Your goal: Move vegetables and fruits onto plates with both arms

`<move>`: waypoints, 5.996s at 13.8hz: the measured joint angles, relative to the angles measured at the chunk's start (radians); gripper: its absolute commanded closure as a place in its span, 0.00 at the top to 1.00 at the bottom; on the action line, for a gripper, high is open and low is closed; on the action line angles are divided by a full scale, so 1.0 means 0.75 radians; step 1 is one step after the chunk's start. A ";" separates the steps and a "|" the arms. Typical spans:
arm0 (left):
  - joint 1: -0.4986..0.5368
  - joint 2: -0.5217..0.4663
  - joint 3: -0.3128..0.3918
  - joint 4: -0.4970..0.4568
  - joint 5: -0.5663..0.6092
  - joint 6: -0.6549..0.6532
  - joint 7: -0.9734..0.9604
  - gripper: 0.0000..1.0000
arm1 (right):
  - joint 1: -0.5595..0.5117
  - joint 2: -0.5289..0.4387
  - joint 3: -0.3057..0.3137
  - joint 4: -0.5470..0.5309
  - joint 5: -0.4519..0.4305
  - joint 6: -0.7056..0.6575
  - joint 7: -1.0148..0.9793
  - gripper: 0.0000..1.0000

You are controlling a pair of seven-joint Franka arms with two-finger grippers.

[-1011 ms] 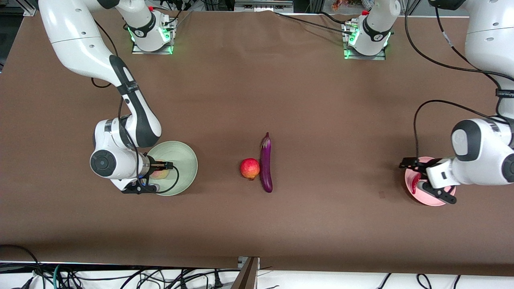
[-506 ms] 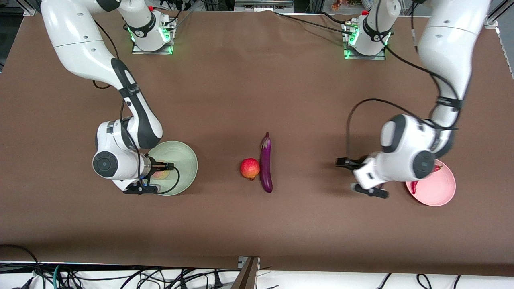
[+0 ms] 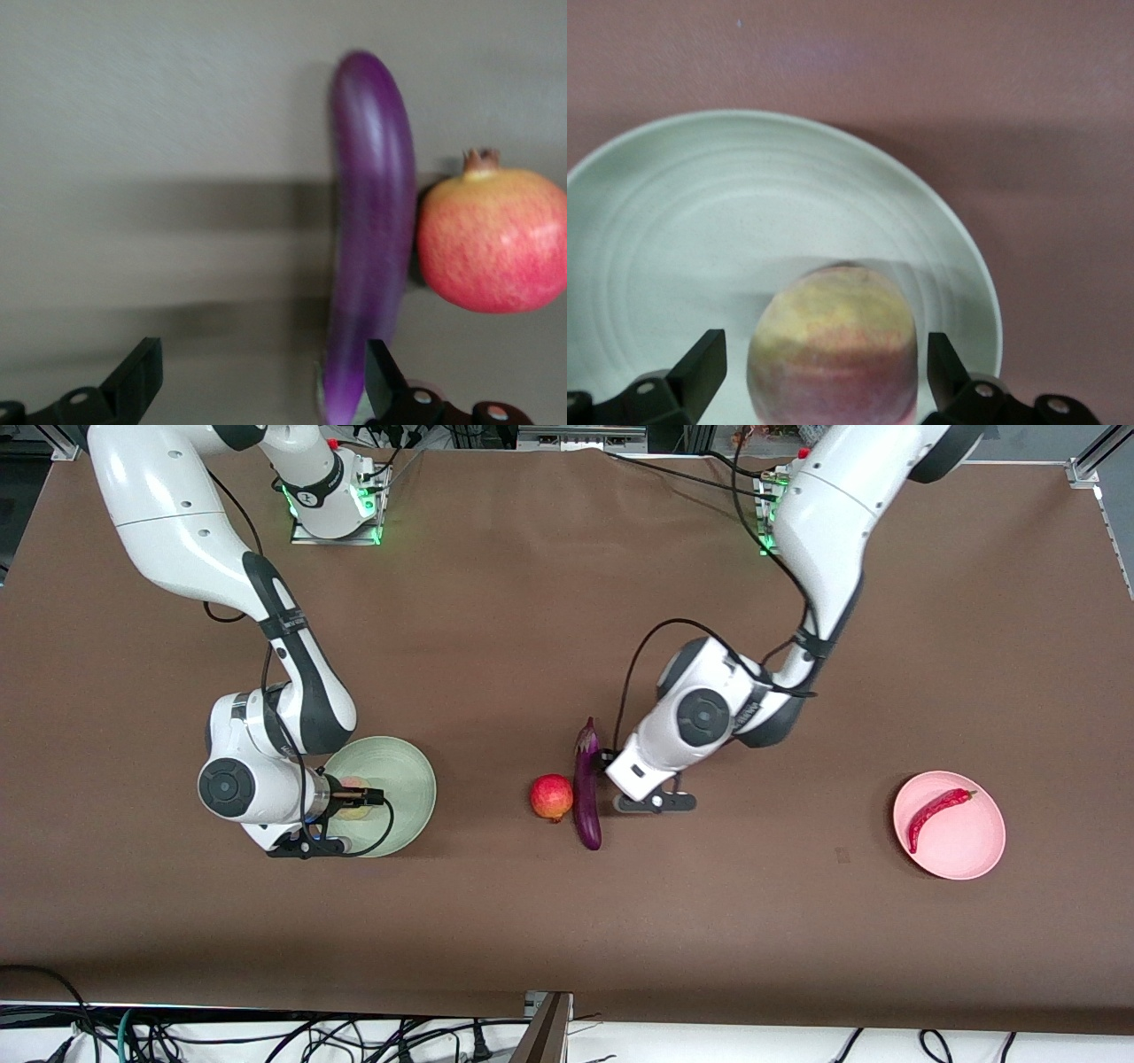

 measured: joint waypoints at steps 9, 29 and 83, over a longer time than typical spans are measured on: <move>-0.100 0.142 0.038 0.126 0.003 0.065 -0.014 0.96 | 0.176 -0.074 0.031 0.094 0.002 0.002 0.159 1.00; 0.622 -0.064 0.051 0.173 0.081 -0.516 1.099 0.00 | 0.551 0.071 0.033 0.109 0.003 0.520 0.757 1.00; 1.101 -1.082 -0.129 -0.203 0.118 -1.121 1.007 1.00 | 0.208 -0.035 -0.071 -0.035 -0.034 0.030 0.308 1.00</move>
